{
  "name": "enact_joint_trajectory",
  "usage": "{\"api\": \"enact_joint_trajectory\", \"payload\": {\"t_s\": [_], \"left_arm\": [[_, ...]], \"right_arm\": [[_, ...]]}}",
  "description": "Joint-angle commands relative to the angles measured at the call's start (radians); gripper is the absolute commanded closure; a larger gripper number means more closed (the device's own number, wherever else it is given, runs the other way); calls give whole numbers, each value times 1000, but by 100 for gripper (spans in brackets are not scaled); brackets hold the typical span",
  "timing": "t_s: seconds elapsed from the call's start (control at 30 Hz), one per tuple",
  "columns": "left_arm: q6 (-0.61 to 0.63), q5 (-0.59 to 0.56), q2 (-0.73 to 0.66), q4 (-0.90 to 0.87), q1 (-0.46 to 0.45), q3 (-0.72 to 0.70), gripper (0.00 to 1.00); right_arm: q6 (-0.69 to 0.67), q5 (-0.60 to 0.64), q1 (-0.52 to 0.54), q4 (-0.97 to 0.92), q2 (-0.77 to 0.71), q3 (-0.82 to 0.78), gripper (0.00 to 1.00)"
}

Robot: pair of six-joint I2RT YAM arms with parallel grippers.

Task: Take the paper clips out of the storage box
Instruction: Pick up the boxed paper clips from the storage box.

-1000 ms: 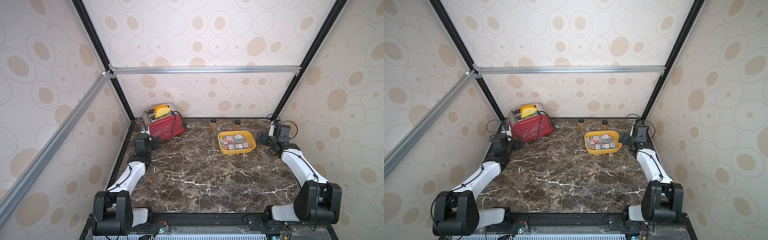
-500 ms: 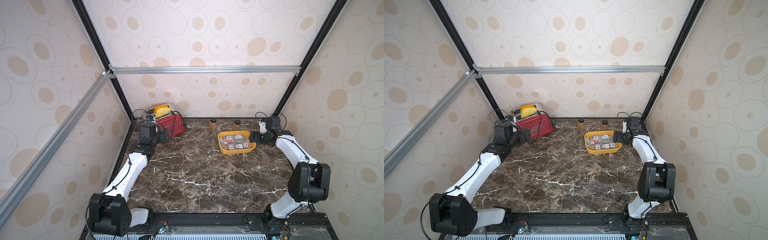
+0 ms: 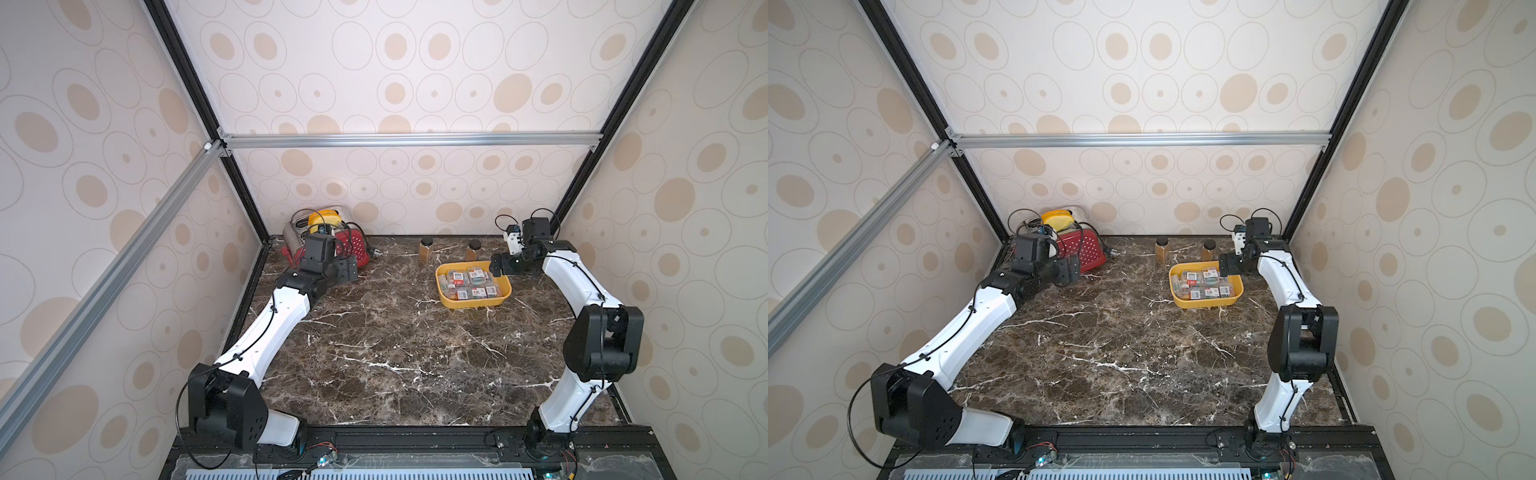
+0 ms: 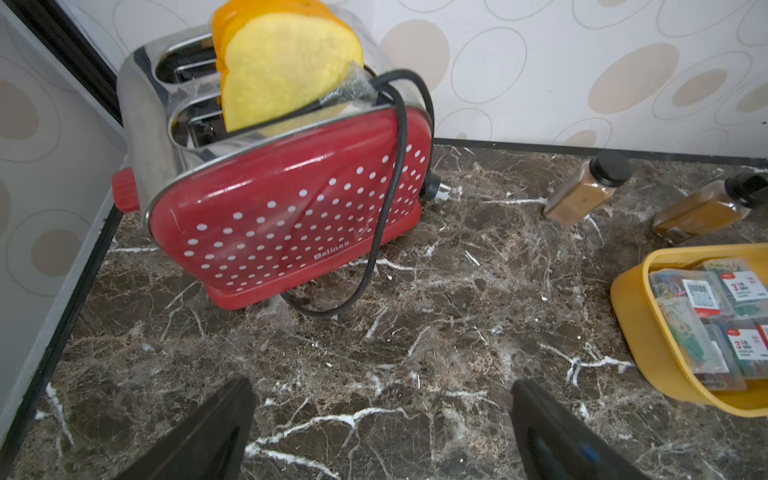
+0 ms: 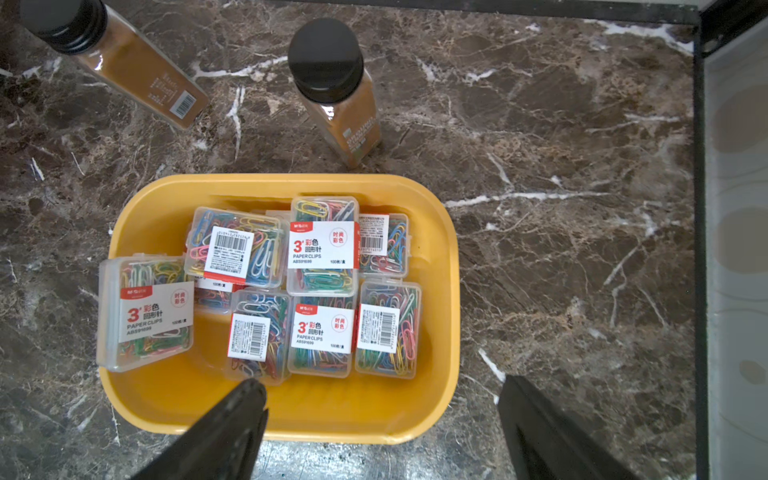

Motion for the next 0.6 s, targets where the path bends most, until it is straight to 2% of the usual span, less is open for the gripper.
{"api": "enact_joint_trajectory", "payload": {"t_s": [0.0, 0.37, 0.57], "left_arm": [[11, 11, 28, -82, -4, 63, 1], [62, 97, 32, -100, -5, 73, 1], [49, 111, 18, -96, -5, 46, 1]], "right_arm": [[-33, -15, 12, -63, 31, 39, 7], [-23, -38, 18, -35, 130, 136, 7], [-32, 3, 26, -41, 168, 188, 8]]}}
